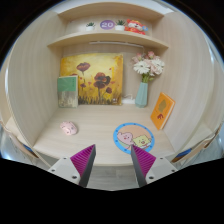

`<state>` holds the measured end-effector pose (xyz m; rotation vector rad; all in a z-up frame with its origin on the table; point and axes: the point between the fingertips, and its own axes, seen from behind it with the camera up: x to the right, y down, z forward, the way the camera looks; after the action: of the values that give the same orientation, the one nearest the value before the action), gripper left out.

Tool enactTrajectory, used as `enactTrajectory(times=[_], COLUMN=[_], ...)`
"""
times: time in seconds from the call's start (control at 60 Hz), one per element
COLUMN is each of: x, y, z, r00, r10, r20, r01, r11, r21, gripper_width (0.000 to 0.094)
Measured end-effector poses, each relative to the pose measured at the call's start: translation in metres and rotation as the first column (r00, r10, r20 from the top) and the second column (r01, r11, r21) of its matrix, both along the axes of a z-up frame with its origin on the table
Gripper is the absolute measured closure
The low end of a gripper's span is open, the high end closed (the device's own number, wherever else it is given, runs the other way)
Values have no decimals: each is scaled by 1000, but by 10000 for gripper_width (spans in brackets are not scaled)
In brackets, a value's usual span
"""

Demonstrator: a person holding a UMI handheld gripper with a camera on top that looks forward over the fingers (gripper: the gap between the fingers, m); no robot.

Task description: Arrange mouse

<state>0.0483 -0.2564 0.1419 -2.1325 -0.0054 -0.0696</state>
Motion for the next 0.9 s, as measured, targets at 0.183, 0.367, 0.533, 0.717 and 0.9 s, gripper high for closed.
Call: enactTrajectory(times=[0.183, 0.367, 0.533, 0.717, 0.9], x=[-37, -98, -148, -186, -202], y=[-9, 1, 46, 106, 159], z=[-60, -98, -117, -132, -144], r00=[1000, 995, 988, 982, 987], r10=[28, 93, 137, 175, 154], r20=[-9, -38, -66, -75, -52], r01=[-29, -99, -148, -188, -162], r11=[992, 976, 966, 955, 954], r21=[-123, -195, -210, -229, -254], gripper_width=[257, 247, 241, 242, 241])
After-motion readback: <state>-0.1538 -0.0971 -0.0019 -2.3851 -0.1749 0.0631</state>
